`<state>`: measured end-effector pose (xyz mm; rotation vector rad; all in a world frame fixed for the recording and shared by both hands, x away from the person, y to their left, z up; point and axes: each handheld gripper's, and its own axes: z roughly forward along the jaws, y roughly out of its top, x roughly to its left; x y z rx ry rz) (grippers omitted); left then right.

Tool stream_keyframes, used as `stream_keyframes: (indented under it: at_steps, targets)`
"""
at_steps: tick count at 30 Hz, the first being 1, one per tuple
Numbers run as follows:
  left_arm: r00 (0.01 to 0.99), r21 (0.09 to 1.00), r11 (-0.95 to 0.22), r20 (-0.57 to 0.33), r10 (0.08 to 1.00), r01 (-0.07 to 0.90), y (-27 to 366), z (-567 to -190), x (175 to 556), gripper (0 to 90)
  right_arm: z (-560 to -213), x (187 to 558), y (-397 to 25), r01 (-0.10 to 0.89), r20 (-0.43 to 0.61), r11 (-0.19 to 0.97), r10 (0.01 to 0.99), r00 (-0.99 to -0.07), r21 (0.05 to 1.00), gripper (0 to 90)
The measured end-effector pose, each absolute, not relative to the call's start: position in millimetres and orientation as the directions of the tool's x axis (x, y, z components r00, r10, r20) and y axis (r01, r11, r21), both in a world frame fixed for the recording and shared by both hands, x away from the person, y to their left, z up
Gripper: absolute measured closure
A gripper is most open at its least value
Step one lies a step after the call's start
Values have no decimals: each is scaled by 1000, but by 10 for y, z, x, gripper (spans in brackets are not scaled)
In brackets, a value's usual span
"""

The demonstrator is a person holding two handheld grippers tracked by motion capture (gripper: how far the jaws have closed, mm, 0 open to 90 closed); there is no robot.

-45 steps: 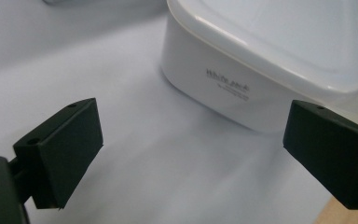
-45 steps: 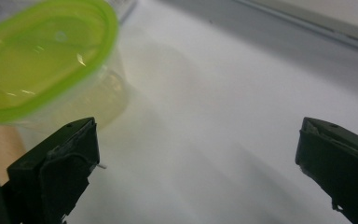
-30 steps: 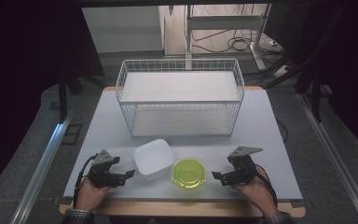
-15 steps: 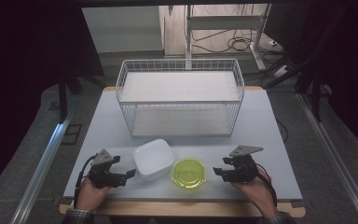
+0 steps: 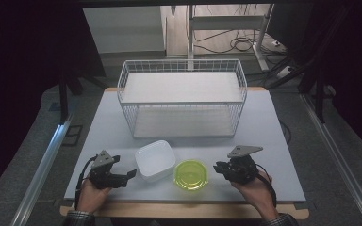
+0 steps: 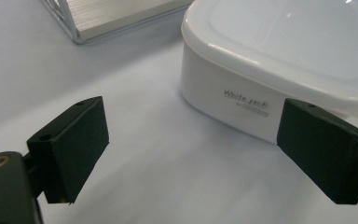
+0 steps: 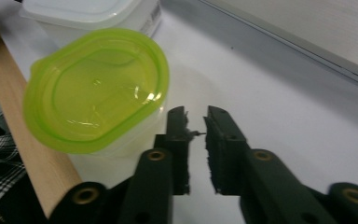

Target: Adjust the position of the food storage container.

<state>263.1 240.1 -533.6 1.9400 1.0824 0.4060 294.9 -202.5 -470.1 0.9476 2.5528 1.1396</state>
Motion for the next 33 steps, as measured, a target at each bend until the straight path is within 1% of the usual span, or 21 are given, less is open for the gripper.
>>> stream_keyframes:
  at_steps: [3, 4, 11, 16, 17, 21, 23, 33]
  targets:
    - [571, 799, -268, -113, 813, 539, 2392, -5342, 2634, 88, -4663, 2934, -1973, 462, 88, 504, 600, -795, 730, 883]
    - [572, 793, -274, -112, 813, 544, 2386, -5342, 2636, 88, -4655, 2930, -1960, 457, 89, 504, 595, -799, 733, 890]
    - [573, 789, -281, -108, 812, 546, 2365, -5339, 2634, 88, -4628, 2914, -1847, 442, 99, 507, 568, -817, 740, 894]
    - [572, 785, -290, -99, 814, 548, 2360, -5348, 2638, 88, -4614, 2912, -1721, 431, 125, 501, 532, -837, 751, 894]
    - [572, 783, -294, -95, 815, 548, 2358, -5350, 2638, 88, -4613, 2909, -1639, 414, 118, 512, 513, -850, 752, 893]
    - [571, 778, -310, -75, 817, 546, 2349, -5358, 2637, 88, -4624, 2908, -1499, 393, 111, 530, 486, -867, 751, 891]
    - [570, 777, -311, -74, 818, 547, 2349, -5358, 2638, 88, -4645, 2909, -1362, 382, 111, 549, 462, -880, 743, 892]
    - [572, 773, -320, -68, 817, 548, 2352, -5359, 2639, 88, -4672, 2885, -940, 337, 104, 601, 388, -916, 725, 895]
